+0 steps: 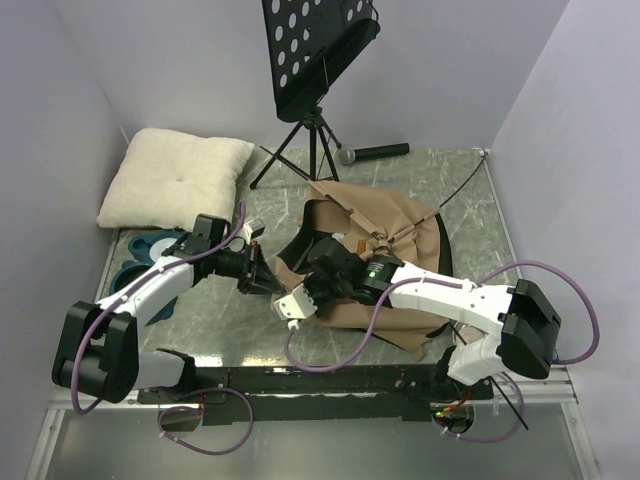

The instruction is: Set up the pet tent

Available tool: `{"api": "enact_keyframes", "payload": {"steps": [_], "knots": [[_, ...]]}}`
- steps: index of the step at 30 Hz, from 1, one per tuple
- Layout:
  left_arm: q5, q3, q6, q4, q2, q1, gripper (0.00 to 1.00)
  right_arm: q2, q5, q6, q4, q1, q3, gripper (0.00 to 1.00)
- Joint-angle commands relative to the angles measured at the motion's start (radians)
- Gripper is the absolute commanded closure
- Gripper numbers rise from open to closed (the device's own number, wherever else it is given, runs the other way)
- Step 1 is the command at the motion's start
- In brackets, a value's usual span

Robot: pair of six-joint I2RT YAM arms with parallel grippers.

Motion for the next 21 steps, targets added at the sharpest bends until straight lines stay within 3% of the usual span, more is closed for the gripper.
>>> {"api": "enact_keyframes", "payload": {"steps": [1,6,15,16,17,18,19,21], "knots": [[0.013,0.053,-0.058,0.047,0.007,-0.002,0.99,0.024,0.033,0.032,-0.087,0.026,0.06,1.0],[0.013,0.046,-0.075,0.067,0.012,-0.006,0.99,0.058,0.033,0.092,-0.061,0.038,0.112,1.0],[-0.008,0.06,0.026,-0.021,0.006,0.011,0.99,0.044,-0.036,0.196,0.01,0.059,0.146,1.0],[-0.005,0.066,0.042,-0.037,0.003,0.025,0.95,0.041,-0.045,0.206,0.018,0.062,0.143,1.0],[-0.008,0.081,0.072,-0.072,0.0,0.043,0.84,0.044,-0.048,0.21,0.027,0.067,0.141,1.0],[-0.007,0.096,0.104,-0.104,-0.002,0.06,0.61,0.047,-0.053,0.215,0.025,0.072,0.139,1.0],[-0.01,0.115,0.15,-0.152,-0.005,0.092,0.45,0.05,-0.059,0.22,0.028,0.073,0.138,1.0],[-0.022,0.138,0.226,-0.236,-0.026,0.149,0.24,0.059,-0.071,0.232,0.041,0.075,0.133,1.0]]}}
